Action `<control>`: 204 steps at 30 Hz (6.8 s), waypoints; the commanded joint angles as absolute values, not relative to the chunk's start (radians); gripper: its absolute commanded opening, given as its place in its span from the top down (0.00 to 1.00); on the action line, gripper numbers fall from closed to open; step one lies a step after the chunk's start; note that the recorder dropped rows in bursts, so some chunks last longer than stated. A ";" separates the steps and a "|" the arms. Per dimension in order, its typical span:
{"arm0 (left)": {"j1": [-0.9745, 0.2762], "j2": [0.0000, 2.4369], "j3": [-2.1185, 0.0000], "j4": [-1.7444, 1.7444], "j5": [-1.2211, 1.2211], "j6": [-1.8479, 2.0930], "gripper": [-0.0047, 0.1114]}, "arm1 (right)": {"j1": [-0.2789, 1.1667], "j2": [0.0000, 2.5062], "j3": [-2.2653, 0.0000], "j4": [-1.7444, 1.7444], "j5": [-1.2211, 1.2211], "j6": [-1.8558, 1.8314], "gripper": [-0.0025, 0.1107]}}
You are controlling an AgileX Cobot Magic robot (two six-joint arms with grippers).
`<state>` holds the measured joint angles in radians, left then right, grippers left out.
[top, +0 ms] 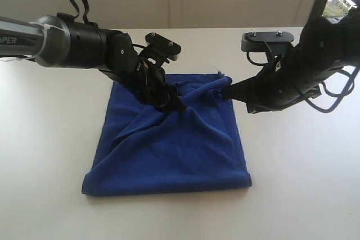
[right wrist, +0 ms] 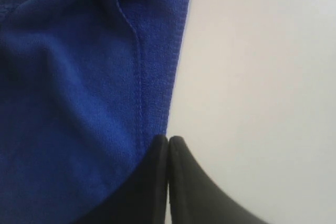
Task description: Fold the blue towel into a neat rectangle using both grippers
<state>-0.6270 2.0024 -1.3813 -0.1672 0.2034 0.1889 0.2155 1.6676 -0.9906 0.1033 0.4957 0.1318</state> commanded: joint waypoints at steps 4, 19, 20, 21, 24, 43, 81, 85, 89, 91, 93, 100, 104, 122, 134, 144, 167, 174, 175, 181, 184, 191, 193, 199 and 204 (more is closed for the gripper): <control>-0.631 2.020 -1.386 -0.204 0.199 0.178 0.62 | 0.209 1.667 -0.987 0.096 0.492 0.136 0.98; -0.631 2.024 -1.386 -0.227 0.186 0.179 0.96 | 0.209 1.667 -0.987 0.096 0.494 0.136 0.98; -0.631 2.022 -1.386 -0.227 0.184 0.179 0.96 | 0.209 1.667 -0.987 0.096 0.494 0.136 0.98; -0.629 2.013 -1.386 -0.227 0.184 0.179 0.96 | 0.209 1.667 -0.987 0.096 0.496 0.136 0.98; -0.605 1.959 -1.386 -0.227 0.184 0.179 0.96 | 0.209 1.667 -0.987 0.096 0.496 0.136 0.98; -0.381 1.939 -1.386 -0.215 0.112 0.197 0.96 | 0.209 1.667 -0.987 0.096 0.498 0.136 0.98; -0.340 1.949 -1.386 -0.215 0.187 0.241 0.48 | 0.200 1.665 -0.995 0.100 0.515 0.159 0.98; -0.340 1.895 -1.386 -0.228 0.341 0.236 0.73 | 0.157 1.662 -1.042 0.112 0.526 0.161 0.98; -0.342 1.884 -1.383 -0.231 0.467 0.199 0.96 | 0.118 1.664 -1.101 0.123 0.536 0.119 0.98; -0.344 1.884 -1.367 -0.253 0.486 0.172 0.96 | 0.109 1.671 -1.124 0.150 0.536 0.085 0.98; -0.352 1.884 -1.344 -0.271 0.476 0.153 0.96 | 0.109 1.687 -1.143 0.212 0.536 0.028 0.98; -0.421 1.884 -1.326 -0.287 0.367 0.153 0.96 | 0.073 1.834 -1.260 0.495 0.570 -0.143 0.98; -0.429 1.886 -1.326 -0.284 0.223 0.153 0.96 | 0.046 1.897 -1.322 0.595 0.608 -0.234 0.98; -0.352 2.068 -1.488 -0.312 0.212 0.086 0.96 | 0.039 2.084 -1.400 0.775 0.656 -0.504 0.83; -0.352 2.169 -1.604 -0.320 0.311 0.086 0.96 | 0.090 2.126 -1.400 0.871 0.615 -0.731 0.81; -0.352 2.223 -1.606 -0.325 0.326 0.086 0.96 | 0.090 2.147 -1.400 0.829 0.595 -0.735 0.81; -0.351 2.223 -1.606 -0.325 0.353 0.086 0.96 | 0.087 2.097 -1.394 0.366 0.701 -0.215 0.98; -0.351 2.223 -1.606 -0.323 0.368 0.086 0.96 | 0.087 2.106 -1.394 0.368 0.670 -0.198 0.82; -0.351 2.223 -1.606 -0.319 0.370 0.086 0.96 | 0.087 2.106 -1.394 0.368 0.670 -0.198 0.77; -0.351 2.167 -1.606 -0.314 0.401 0.084 0.96 | 0.087 2.055 -1.394 0.368 0.739 -0.208 0.56; -0.351 2.120 -1.605 -0.314 0.431 0.084 0.96 | 0.087 2.007 -1.387 0.366 0.774 -0.208 0.56; -0.351 2.034 -1.554 -0.314 0.446 0.078 0.96 | 0.089 1.870 -1.227 0.382 0.678 -0.208 0.57; -0.351 2.027 -1.532 -0.316 0.448 0.079 0.96 | 0.089 1.843 -1.182 0.412 0.659 -0.240 0.62; -0.406 2.025 -1.453 -0.340 0.419 0.112 0.96 | 0.093 1.833 -1.102 0.590 0.652 -0.388 0.74; -0.433 2.062 -1.432 -0.349 0.357 0.091 0.96 | 0.100 1.842 -1.078 0.629 0.649 -0.424 0.74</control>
<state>-0.4280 2.0410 -1.4417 -0.3263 0.3767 0.1054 0.0912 1.8437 -1.0880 0.6058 0.6600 -0.3905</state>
